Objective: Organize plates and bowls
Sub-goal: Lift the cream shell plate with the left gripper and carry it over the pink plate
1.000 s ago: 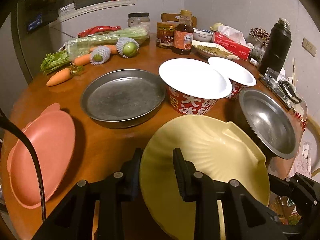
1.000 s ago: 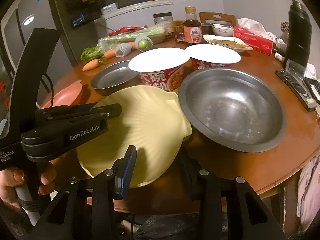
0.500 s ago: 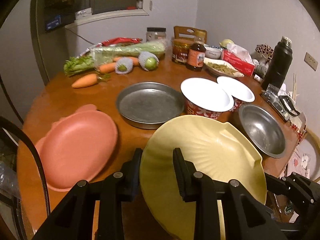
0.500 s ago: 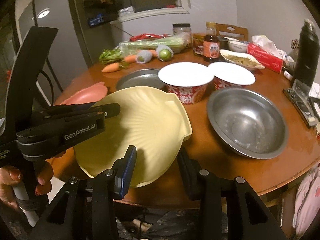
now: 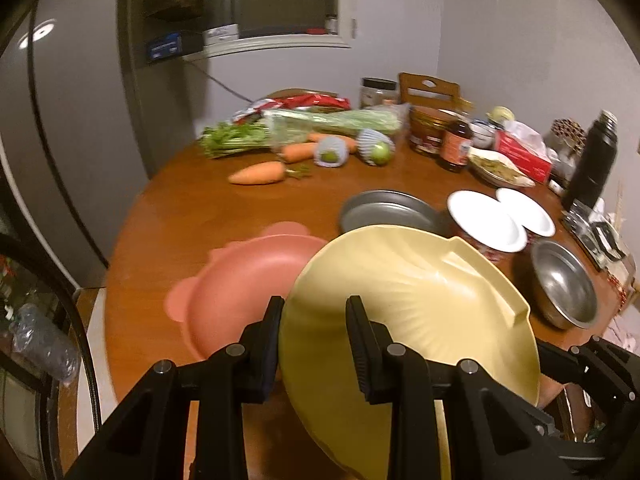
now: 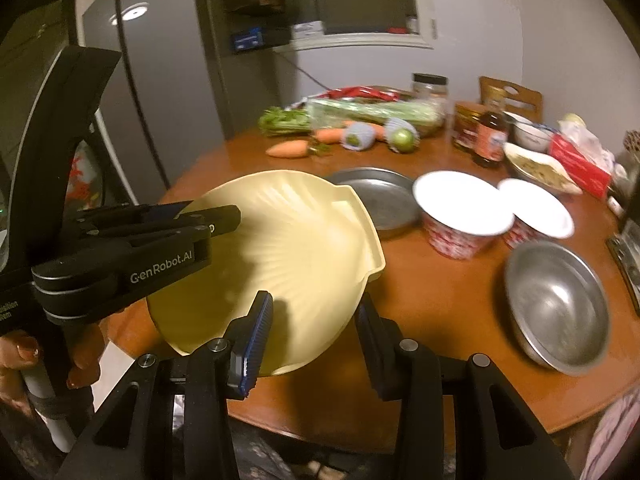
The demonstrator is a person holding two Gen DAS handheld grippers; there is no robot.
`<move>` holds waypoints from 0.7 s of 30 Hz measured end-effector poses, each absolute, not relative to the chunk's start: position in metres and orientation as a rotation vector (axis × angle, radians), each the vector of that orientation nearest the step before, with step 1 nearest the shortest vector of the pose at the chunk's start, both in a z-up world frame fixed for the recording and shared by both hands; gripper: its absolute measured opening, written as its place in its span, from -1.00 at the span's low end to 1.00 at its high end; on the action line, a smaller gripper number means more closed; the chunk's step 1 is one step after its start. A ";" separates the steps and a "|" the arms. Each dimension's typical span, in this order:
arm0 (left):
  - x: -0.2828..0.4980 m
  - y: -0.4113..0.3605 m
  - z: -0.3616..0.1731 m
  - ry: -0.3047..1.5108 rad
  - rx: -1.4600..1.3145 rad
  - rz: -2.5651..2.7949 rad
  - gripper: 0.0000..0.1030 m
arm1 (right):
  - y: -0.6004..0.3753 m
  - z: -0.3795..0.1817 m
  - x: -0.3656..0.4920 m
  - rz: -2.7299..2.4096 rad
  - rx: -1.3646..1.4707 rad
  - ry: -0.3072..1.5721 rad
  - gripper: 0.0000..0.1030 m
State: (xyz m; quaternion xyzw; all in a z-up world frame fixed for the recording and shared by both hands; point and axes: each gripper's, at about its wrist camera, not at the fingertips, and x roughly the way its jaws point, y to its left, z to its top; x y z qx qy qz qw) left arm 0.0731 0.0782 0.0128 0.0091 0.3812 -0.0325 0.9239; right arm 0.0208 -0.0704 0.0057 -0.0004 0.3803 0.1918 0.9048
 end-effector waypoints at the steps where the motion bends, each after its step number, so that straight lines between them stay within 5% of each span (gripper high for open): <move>1: 0.075 0.085 0.012 0.783 0.014 -0.055 -0.39 | -0.064 0.006 0.023 0.404 -0.006 0.783 -0.14; 21: 0.122 0.143 -0.017 0.849 0.009 0.034 -0.39 | 0.006 -0.018 0.080 0.473 -0.049 0.834 -0.14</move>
